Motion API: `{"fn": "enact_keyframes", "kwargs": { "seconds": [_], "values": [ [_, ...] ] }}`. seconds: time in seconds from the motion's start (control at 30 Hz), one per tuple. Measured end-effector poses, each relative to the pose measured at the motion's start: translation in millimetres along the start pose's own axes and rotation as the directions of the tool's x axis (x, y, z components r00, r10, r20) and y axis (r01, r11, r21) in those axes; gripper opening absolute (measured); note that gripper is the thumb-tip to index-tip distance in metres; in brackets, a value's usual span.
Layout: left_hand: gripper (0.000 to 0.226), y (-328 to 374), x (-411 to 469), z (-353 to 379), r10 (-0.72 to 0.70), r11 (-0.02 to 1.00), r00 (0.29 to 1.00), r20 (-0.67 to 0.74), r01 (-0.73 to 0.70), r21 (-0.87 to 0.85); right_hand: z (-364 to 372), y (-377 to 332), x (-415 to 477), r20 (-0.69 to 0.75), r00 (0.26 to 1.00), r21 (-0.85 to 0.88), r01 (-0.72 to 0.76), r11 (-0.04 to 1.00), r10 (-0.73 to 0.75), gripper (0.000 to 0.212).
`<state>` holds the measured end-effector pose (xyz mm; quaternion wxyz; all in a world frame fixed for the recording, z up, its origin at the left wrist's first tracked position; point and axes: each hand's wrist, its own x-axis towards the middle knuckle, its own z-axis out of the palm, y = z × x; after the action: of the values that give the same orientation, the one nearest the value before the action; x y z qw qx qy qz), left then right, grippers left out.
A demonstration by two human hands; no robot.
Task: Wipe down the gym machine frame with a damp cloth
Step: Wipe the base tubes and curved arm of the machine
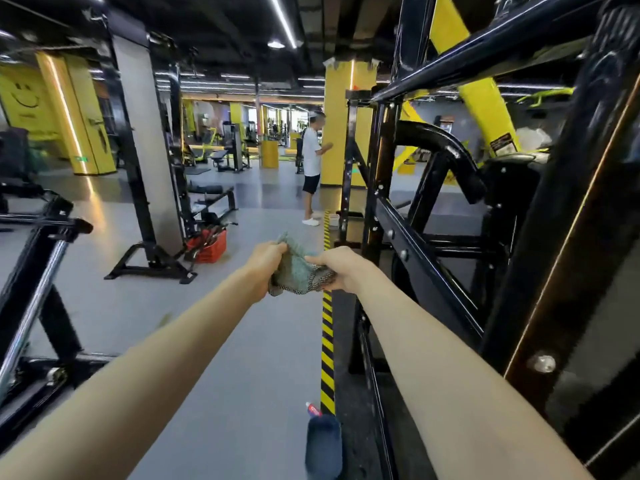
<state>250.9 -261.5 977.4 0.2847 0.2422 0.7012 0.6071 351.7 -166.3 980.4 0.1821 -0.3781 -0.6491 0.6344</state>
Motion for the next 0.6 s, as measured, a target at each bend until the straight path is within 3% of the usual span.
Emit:
{"fn": "enact_keyframes", "kwargs": {
  "seconds": [0.17,0.3,0.4,0.5,0.6],
  "values": [
    [0.019,4.3,87.0,-18.6,-0.071,0.995,0.984,0.162,0.059,0.078,12.0,-14.4,67.1,-0.195,0.981,0.008,-0.011,1.000,0.012,0.039],
    [0.016,17.2,145.6,4.4,0.026,0.987,0.935,0.353,-0.081,0.142,-3.5,-28.8,122.1,-0.380,0.924,-0.036,0.017,0.999,-0.029,0.029],
    [0.012,22.9,198.5,19.6,0.044,0.991,0.915,0.401,-0.091,0.099,-10.5,-29.0,173.2,-0.449,0.893,-0.007,0.000,1.000,-0.003,0.026],
    [0.008,23.7,258.2,26.5,-0.008,0.996,0.863,0.505,-0.036,0.078,-19.3,-22.7,243.5,-0.556,0.831,0.057,0.006,0.998,0.027,0.044],
    [0.005,18.4,327.8,28.9,-0.113,0.993,0.817,0.565,0.116,0.031,-12.2,-26.9,286.4,-0.676,0.735,0.025,-0.047,0.999,0.051,0.018]
  ]
}}
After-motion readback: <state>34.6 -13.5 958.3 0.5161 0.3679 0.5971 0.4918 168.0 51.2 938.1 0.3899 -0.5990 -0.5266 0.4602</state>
